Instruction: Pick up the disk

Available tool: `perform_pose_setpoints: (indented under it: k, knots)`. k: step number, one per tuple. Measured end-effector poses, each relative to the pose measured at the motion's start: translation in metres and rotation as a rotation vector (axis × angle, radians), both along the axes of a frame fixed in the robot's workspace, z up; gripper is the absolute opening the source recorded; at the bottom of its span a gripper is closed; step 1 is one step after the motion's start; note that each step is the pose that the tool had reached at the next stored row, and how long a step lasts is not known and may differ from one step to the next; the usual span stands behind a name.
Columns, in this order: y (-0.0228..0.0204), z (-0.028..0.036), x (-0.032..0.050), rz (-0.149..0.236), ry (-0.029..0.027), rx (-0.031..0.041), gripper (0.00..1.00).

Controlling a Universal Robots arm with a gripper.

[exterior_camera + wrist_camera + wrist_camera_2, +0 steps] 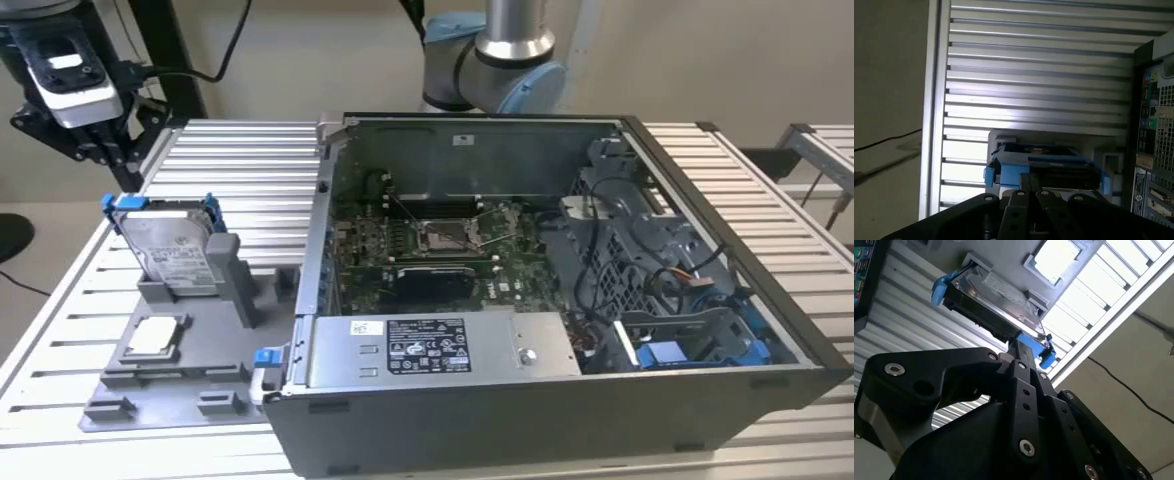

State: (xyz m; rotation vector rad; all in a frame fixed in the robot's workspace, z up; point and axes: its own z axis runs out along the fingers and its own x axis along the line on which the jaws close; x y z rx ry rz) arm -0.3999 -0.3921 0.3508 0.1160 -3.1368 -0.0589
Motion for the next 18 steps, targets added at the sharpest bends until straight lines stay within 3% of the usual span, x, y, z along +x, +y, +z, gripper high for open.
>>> perform_pose_setpoints:
  k: [11,18]
  knots:
    - [0.0001,-0.0001,-0.0005,0.192,-0.0003,-0.0028,0.0]
    - [0.0,-0.0001,-0.0007,0.321,0.0003,-0.0104,0.0]
